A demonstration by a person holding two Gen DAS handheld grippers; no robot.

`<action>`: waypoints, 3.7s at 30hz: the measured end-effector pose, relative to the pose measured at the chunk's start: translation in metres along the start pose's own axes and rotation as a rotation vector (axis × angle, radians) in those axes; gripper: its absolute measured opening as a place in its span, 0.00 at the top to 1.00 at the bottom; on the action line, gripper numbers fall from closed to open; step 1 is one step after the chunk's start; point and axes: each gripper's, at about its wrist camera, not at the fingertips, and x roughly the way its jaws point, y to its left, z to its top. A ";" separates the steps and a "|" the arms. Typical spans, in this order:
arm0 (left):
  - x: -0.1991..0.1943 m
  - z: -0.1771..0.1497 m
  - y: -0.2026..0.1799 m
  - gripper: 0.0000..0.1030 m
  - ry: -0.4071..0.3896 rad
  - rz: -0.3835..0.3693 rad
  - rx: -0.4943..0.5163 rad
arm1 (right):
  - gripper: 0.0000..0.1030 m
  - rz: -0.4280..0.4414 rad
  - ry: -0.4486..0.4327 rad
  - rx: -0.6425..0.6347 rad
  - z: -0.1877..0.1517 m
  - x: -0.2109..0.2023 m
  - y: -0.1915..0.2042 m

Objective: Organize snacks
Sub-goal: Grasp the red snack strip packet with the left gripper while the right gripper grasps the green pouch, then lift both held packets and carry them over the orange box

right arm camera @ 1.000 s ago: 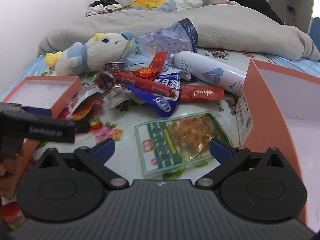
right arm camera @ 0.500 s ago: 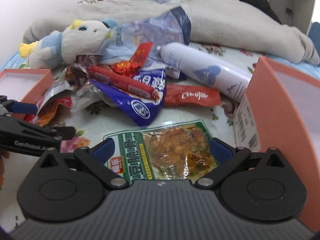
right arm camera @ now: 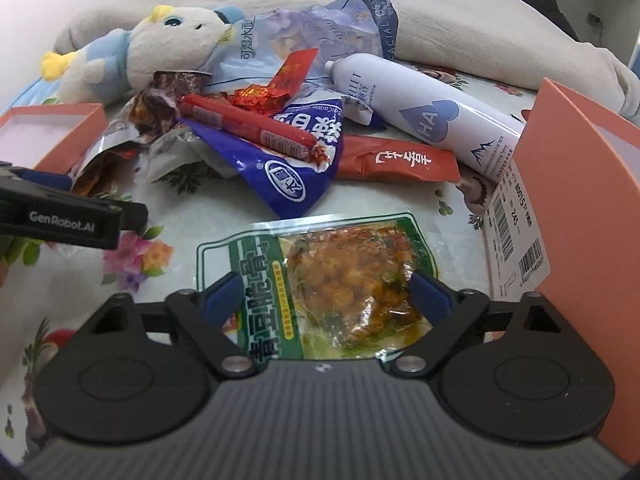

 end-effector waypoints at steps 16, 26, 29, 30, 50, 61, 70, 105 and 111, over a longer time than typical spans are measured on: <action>-0.055 -0.028 0.000 0.57 0.004 -0.130 -0.034 | 0.73 0.030 0.006 -0.044 -0.027 -0.052 0.023; -0.096 -0.052 -0.001 0.69 -0.018 -0.175 -0.080 | 0.97 0.080 0.028 -0.002 -0.053 -0.088 0.035; -0.108 -0.064 -0.002 0.71 -0.017 -0.187 -0.094 | 0.97 0.096 0.036 0.000 -0.061 -0.101 0.038; -0.112 -0.068 -0.002 0.72 -0.018 -0.189 -0.099 | 0.97 0.104 0.038 0.004 -0.064 -0.104 0.039; -0.140 -0.103 0.013 0.77 -0.026 -0.221 -0.210 | 0.15 0.033 0.001 0.047 -0.067 -0.097 0.043; -0.138 -0.109 0.016 0.77 -0.025 -0.241 -0.227 | 0.00 0.073 0.036 0.069 -0.073 -0.069 0.043; -0.144 -0.110 0.015 0.77 -0.035 -0.242 -0.263 | 0.43 0.117 0.032 0.037 -0.068 -0.079 0.053; -0.279 -0.051 -0.040 0.79 -0.168 -0.267 -0.289 | 0.54 0.068 -0.143 0.188 -0.015 -0.240 -0.018; -0.303 -0.022 -0.062 0.79 -0.211 -0.303 -0.282 | 0.54 0.049 -0.207 0.194 0.006 -0.263 -0.040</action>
